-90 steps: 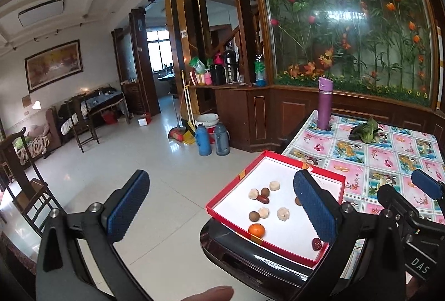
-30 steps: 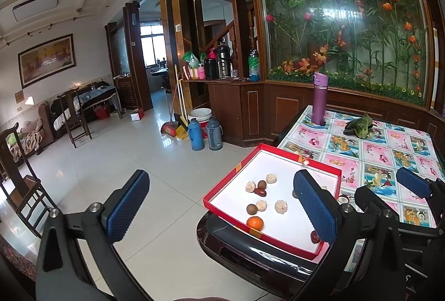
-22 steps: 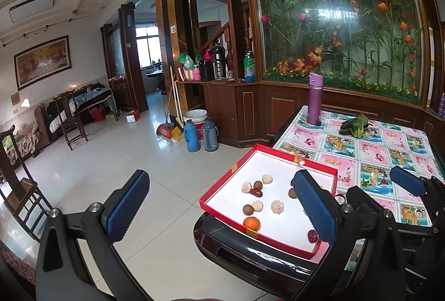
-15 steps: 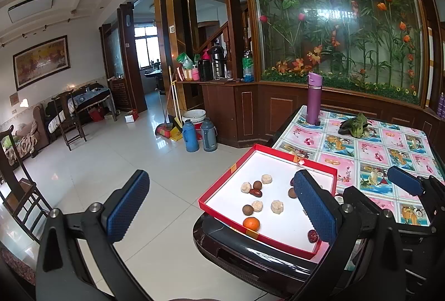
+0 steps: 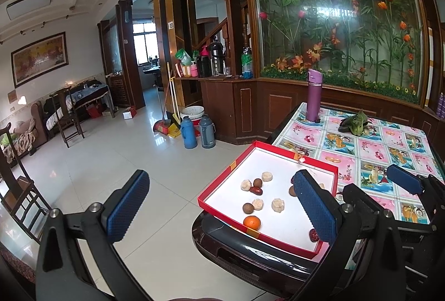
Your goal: Organize fruits
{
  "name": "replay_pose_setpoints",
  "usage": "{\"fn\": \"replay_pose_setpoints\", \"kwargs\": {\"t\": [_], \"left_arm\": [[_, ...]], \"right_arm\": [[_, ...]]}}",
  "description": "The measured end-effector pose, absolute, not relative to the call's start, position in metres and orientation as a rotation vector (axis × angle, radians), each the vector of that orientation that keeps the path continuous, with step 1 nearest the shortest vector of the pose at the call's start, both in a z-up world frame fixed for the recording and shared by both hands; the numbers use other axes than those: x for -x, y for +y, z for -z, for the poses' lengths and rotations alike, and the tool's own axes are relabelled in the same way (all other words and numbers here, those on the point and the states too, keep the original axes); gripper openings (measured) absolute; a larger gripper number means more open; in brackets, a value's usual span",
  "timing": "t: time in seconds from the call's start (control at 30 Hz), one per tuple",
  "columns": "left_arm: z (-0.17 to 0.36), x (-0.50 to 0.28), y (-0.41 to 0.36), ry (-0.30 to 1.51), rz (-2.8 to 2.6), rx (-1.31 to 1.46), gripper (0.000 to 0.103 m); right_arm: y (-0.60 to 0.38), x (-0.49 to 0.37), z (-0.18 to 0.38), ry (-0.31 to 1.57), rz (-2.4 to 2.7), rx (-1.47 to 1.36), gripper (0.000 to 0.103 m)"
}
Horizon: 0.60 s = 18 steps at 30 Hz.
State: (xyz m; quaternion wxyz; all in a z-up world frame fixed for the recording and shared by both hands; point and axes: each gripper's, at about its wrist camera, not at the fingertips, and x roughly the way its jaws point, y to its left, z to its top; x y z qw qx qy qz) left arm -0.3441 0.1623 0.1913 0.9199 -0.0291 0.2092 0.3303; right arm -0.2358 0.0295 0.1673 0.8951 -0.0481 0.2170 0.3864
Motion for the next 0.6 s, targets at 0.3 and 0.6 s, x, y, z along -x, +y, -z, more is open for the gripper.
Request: {"fn": "replay_pose_setpoints", "kwargs": {"t": [0.3, 0.6], "left_arm": [[-0.1906, 0.3436, 0.1634, 0.429, -0.677, 0.061, 0.103], [-0.1871, 0.3394, 0.167, 0.426, -0.665, 0.062, 0.103]], "right_arm": [[0.0292, 0.2318, -0.1636, 0.457, -0.793, 0.093, 0.082], [0.0286, 0.2303, -0.1628, 0.455, -0.79, 0.096, 0.082]]}}
